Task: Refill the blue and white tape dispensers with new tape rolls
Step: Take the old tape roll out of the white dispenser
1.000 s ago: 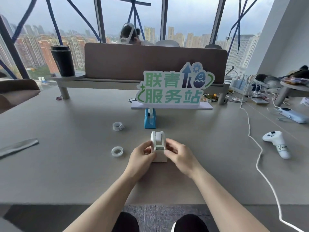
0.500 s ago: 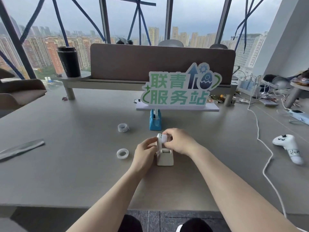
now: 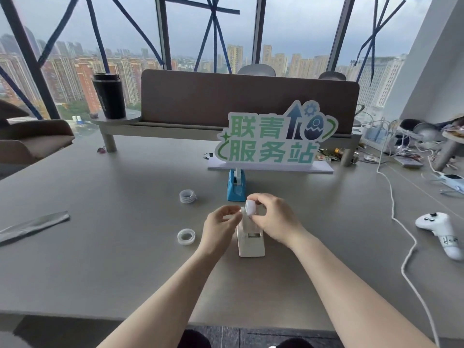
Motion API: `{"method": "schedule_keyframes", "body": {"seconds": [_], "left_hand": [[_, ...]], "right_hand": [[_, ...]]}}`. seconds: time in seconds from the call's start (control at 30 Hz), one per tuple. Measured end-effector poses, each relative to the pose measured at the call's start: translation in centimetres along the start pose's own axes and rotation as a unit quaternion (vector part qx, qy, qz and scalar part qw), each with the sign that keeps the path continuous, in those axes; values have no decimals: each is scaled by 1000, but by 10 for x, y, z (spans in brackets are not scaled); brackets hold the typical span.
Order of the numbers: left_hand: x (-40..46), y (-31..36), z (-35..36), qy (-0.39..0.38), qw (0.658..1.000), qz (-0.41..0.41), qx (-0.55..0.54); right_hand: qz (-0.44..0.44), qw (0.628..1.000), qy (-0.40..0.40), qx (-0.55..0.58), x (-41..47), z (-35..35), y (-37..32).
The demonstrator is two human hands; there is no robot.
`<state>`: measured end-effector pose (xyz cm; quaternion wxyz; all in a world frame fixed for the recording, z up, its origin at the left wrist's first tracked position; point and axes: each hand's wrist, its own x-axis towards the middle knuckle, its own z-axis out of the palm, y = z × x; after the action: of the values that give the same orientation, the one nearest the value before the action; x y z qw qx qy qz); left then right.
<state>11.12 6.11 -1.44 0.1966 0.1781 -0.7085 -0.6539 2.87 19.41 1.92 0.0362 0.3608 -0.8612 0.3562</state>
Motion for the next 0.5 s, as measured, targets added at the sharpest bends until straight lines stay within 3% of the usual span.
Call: {"method": "schedule_keyframes", "body": {"seconds": [0.5], "left_hand": [[9, 6, -5, -31, 998, 53, -19]], "right_hand": [[38, 983, 33, 174, -7, 4, 7]]}}
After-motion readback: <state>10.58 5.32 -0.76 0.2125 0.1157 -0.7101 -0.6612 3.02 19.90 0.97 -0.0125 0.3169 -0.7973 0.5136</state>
